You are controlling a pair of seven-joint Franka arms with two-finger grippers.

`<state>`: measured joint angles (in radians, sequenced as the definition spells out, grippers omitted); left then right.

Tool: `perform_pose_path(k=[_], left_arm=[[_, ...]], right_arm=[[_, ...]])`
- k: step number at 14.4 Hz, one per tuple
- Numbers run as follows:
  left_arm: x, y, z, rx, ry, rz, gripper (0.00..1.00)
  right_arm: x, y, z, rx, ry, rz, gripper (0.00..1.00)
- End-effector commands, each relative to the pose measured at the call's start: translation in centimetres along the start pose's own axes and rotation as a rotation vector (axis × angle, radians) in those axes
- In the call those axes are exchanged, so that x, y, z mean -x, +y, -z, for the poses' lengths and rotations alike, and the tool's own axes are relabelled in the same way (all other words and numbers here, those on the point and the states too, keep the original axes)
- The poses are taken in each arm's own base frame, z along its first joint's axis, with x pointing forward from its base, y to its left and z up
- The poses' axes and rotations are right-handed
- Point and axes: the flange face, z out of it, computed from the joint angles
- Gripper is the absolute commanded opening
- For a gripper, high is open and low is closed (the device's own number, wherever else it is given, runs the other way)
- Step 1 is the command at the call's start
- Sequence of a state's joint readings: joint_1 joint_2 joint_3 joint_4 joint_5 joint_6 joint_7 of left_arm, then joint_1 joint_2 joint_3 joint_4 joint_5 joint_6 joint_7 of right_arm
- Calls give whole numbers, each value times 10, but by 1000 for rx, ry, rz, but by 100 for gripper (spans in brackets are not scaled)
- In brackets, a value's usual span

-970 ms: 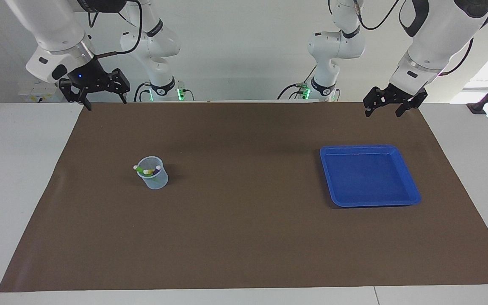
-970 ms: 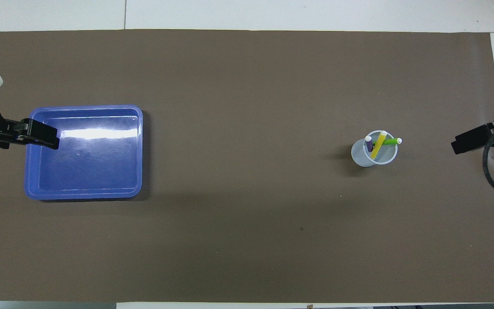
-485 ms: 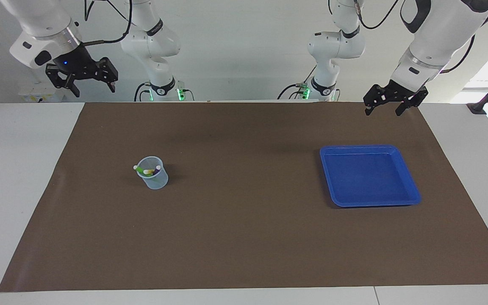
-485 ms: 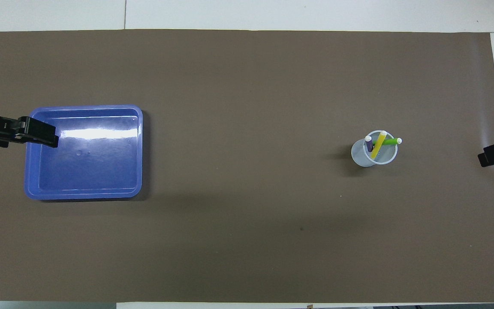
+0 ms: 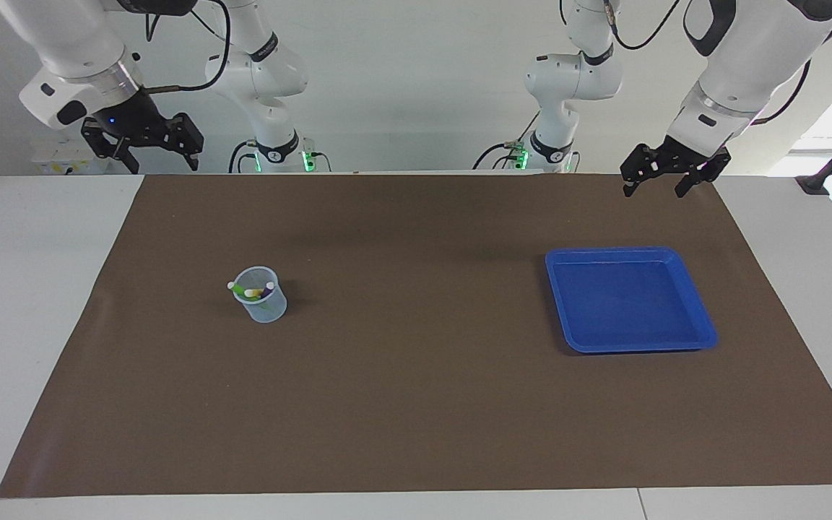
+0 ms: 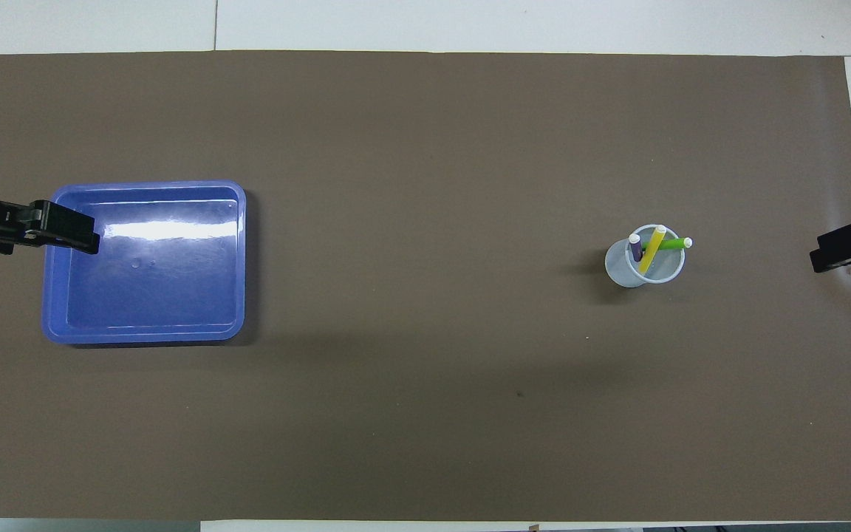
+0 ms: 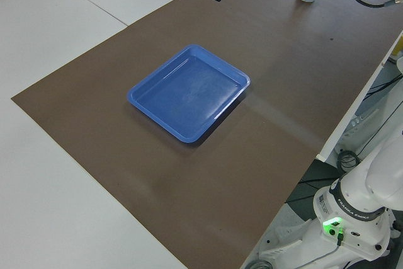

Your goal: Transfer and insert pens with both arms

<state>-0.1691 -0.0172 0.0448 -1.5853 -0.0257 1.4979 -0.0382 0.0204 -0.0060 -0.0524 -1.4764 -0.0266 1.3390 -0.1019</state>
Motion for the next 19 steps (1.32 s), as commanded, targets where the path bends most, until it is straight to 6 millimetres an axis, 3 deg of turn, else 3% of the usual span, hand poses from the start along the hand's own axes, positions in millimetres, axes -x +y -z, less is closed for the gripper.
perform_pose_path(k=[1,9,19], left_arm=[[6,-2,3,13,-5,16,100],[6,-3,5,14,-1,19,100],[9,-2,3,14,-12,22,100]], right_arm=[[-6,3,-11,13,-20,-20,100],[-7,11,-10,8,-8,-36,100],[-1,13,8,8,30,-32,100]])
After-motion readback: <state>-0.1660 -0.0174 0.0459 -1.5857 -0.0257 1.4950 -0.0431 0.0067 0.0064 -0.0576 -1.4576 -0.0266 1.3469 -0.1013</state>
